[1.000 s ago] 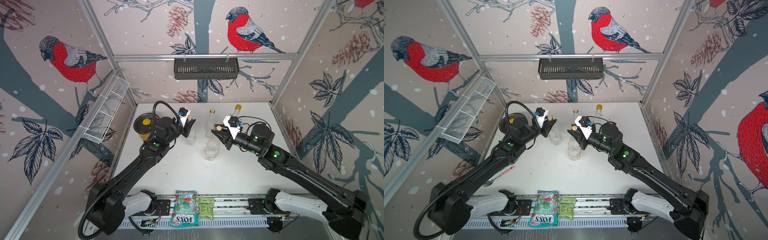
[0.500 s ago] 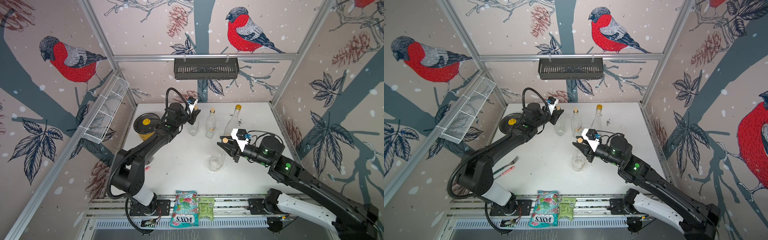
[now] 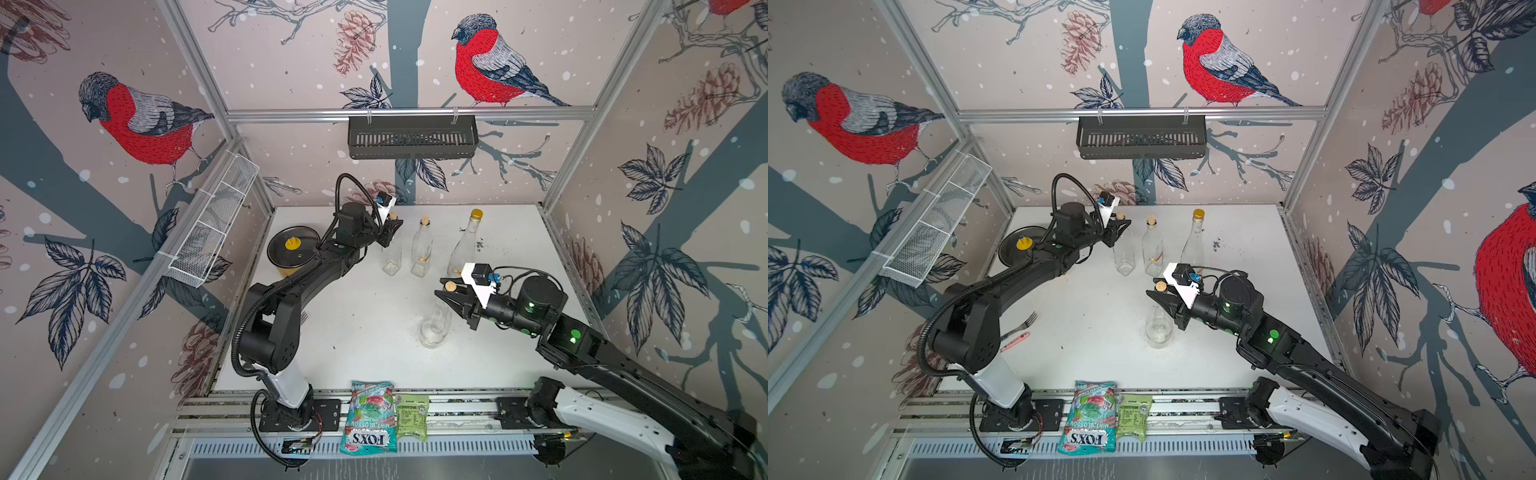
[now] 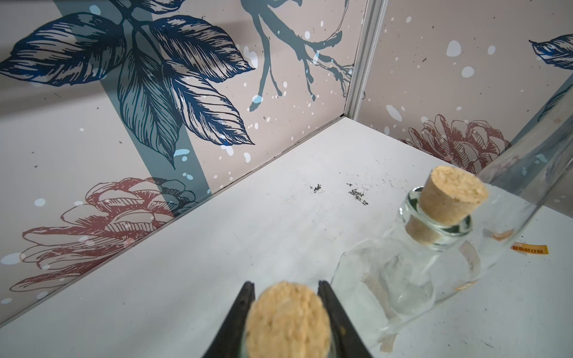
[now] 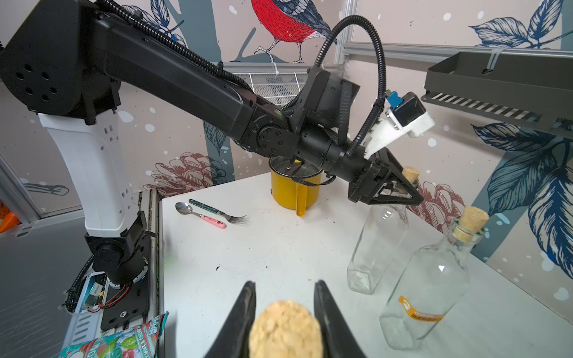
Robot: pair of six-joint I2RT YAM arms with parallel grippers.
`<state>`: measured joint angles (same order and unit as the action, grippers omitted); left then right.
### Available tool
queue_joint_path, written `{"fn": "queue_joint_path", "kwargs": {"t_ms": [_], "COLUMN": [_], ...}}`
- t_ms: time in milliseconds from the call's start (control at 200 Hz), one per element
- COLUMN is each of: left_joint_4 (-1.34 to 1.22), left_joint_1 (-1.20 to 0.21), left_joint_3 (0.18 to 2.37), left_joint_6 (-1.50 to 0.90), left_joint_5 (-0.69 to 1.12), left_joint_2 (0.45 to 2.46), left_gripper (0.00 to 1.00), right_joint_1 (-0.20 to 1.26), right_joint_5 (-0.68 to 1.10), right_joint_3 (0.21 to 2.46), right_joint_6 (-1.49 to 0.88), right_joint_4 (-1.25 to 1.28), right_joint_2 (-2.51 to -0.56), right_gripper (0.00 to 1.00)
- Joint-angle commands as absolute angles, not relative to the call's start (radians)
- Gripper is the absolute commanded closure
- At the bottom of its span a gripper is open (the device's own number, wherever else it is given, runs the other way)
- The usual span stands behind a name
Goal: Remove the label from the bottle
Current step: Place the bottle at the center of the board.
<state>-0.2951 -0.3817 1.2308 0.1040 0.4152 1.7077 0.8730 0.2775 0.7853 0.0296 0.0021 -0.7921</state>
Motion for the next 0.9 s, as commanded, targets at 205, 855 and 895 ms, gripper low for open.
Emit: {"fn": "queue_joint_path", "kwargs": {"t_ms": [205, 855, 895], "left_joint_4": [-0.346, -0.184, -0.170], "left_joint_1": [-0.379, -0.380, -0.380], "left_joint_3": [1.229, 1.007, 0.960], "left_joint_6": [0.089, 0.051, 0.051], "left_joint_5": [0.436, 0.276, 0.278], "left_joint_2": [1.706, 1.274, 1.217], "left_gripper": [0.58, 0.01, 0.01], "right_joint_1": [0.871, 0.877, 0.882], "right_joint_5": [0.212, 0.205, 0.225], "right_joint_3": [0.796, 0.821, 0.831], "right_joint_6": [-0.016, -0.103, -0.086], "right_joint_4": [0.125, 0.219, 0.208], "right_joint_2": [-0.804, -0.955, -0.972], "right_gripper": [0.86, 0.81, 0.80]}}
